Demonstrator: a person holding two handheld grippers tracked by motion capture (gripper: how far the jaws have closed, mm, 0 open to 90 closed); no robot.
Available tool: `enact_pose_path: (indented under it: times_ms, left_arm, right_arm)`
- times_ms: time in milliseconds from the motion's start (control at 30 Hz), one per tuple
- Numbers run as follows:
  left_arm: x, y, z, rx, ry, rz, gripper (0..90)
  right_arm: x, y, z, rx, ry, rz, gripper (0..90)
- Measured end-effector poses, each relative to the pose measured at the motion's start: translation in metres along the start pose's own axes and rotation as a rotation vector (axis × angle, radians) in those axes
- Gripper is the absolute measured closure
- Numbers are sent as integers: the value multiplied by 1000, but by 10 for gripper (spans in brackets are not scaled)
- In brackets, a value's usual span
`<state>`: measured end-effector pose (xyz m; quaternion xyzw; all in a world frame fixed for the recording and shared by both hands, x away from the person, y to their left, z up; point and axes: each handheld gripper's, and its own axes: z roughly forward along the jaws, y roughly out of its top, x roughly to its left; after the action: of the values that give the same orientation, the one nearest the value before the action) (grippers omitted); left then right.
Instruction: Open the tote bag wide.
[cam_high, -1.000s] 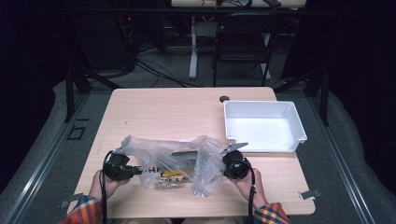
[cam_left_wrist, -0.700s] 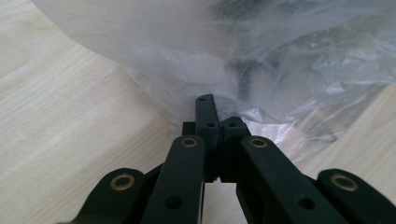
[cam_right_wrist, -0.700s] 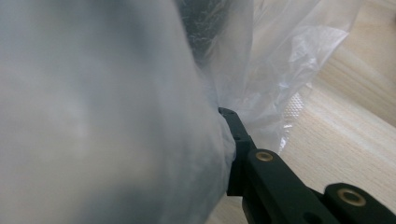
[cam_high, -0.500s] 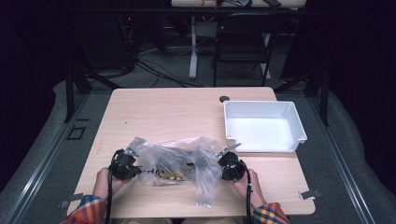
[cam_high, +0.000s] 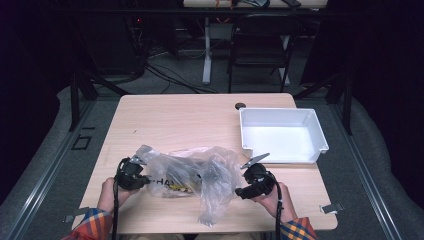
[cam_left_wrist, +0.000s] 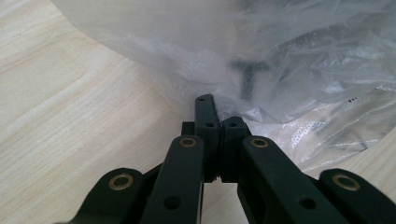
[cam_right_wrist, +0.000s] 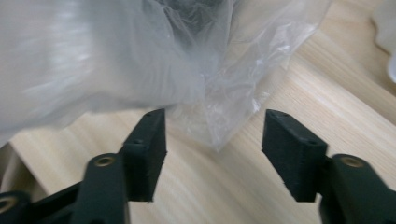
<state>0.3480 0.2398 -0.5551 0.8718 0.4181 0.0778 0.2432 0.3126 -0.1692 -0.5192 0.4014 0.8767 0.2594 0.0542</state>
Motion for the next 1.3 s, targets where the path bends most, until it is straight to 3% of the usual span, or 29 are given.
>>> enact_pose_path:
  times_ms: [67,100,200,400,600,633,700,733,833,900,1000,1067,1133,1167,1267,1300]
  left_arm:
    - [0,0,0,-7,2,-7,892]
    - [1,0,0,-6,1,-9,884]
    - [2,0,0,-2,-11,-10,873]
    - [6,0,-4,-13,1,-19,859]
    - [6,1,-3,5,1,2,845]
    - [6,1,-3,4,-1,1,845]
    - [5,1,-2,-4,-4,-10,824]
    - [5,1,-3,-5,-6,-12,824]
    - [7,1,-4,0,-16,-8,786]
    - [7,1,-5,2,-25,-2,738]
    - [4,2,-11,-8,-49,-15,603]
    - [0,2,-18,-16,-40,-16,455]
    - [-6,0,-25,-42,-37,-9,416]
    - [-8,0,-31,-32,-34,24,380]
    - [-20,-2,-45,-80,-10,42,288]
    - [-24,-2,-49,-104,3,30,233]
  right_arm:
    - [1,0,-13,-24,14,-18,345]
    - [5,1,-27,-69,11,-32,338]
    - [9,3,-42,-109,28,-54,332]
    - [22,8,-62,-196,112,-81,320]
    - [35,19,-47,-217,141,-94,356]
    - [37,21,-42,-208,135,-91,388]
    - [38,28,-26,-174,87,-80,572]
    - [38,28,-26,-174,87,-80,572]
    - [34,31,-11,-146,55,-61,735]
    - [31,31,-4,-141,35,-57,813]
    - [28,30,-1,-145,22,-50,853]
    - [28,30,-1,-165,13,-55,865]
    - [28,30,-2,-174,6,-53,869]
    - [28,30,-2,-177,9,-56,869]
    - [29,30,-3,-187,-1,-55,871]
    - [30,29,-4,-195,-4,-55,871]
